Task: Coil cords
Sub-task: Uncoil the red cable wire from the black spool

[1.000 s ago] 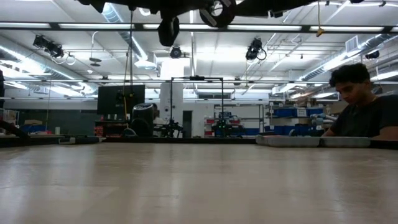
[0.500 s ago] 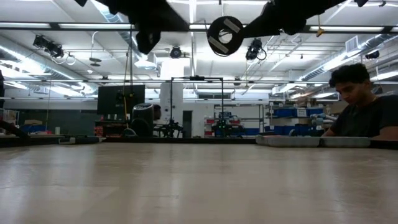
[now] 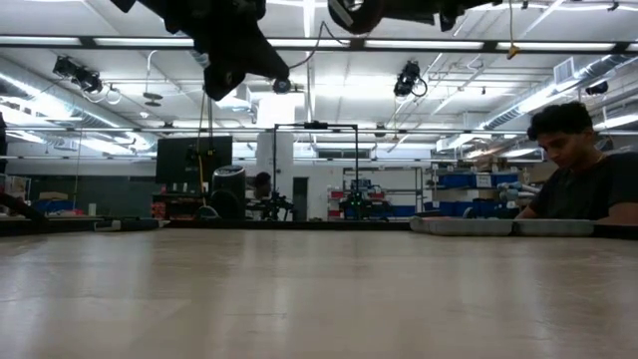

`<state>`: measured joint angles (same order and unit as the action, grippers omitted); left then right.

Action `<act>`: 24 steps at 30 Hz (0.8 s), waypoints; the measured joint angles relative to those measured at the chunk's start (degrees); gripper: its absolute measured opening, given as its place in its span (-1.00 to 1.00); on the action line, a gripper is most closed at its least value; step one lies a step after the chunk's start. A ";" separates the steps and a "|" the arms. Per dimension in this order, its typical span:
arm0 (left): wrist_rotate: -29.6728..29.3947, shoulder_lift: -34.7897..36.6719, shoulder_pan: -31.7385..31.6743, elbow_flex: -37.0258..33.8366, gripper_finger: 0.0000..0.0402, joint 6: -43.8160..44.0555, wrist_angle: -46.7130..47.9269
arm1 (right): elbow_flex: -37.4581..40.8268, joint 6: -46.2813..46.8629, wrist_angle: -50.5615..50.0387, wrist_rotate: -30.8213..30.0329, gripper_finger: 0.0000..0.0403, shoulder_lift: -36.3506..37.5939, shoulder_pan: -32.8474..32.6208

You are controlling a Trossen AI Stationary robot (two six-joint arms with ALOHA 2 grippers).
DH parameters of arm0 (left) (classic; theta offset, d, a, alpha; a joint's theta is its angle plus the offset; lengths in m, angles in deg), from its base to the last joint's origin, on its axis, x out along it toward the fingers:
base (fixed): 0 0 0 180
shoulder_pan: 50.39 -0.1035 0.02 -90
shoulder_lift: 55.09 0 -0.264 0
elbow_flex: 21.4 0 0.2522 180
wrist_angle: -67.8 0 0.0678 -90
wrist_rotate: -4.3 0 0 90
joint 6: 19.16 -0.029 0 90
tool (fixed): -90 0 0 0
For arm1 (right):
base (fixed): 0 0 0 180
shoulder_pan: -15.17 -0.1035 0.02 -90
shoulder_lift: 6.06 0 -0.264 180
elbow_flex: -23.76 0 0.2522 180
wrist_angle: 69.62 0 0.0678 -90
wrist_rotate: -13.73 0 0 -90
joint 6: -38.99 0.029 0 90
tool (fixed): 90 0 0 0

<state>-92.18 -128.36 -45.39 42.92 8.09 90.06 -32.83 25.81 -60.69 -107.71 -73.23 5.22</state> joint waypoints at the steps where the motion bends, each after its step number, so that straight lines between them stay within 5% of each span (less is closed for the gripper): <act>1: 0.02 0.00 0.00 0.00 -1.00 0.00 0.04 | 0.00 0.18 1.16 -0.02 -1.00 -0.55 0.14; 6: 1.18 0.00 0.00 0.00 -1.00 -0.07 -0.26 | 0.00 1.11 4.14 -3.73 -1.00 -3.48 0.60; 16: 16.61 0.00 1.41 0.00 -1.00 -1.44 -9.84 | 0.00 0.44 -4.62 -12.45 -1.00 -6.77 1.17; 24: 13.37 0.95 1.40 0.04 -1.00 -5.43 -13.27 | 0.00 3.33 -12.57 -11.38 -1.00 -6.81 -0.46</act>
<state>-78.81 -127.41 -44.00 42.97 2.66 76.78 -32.83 29.14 -73.27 -119.09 -80.04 4.77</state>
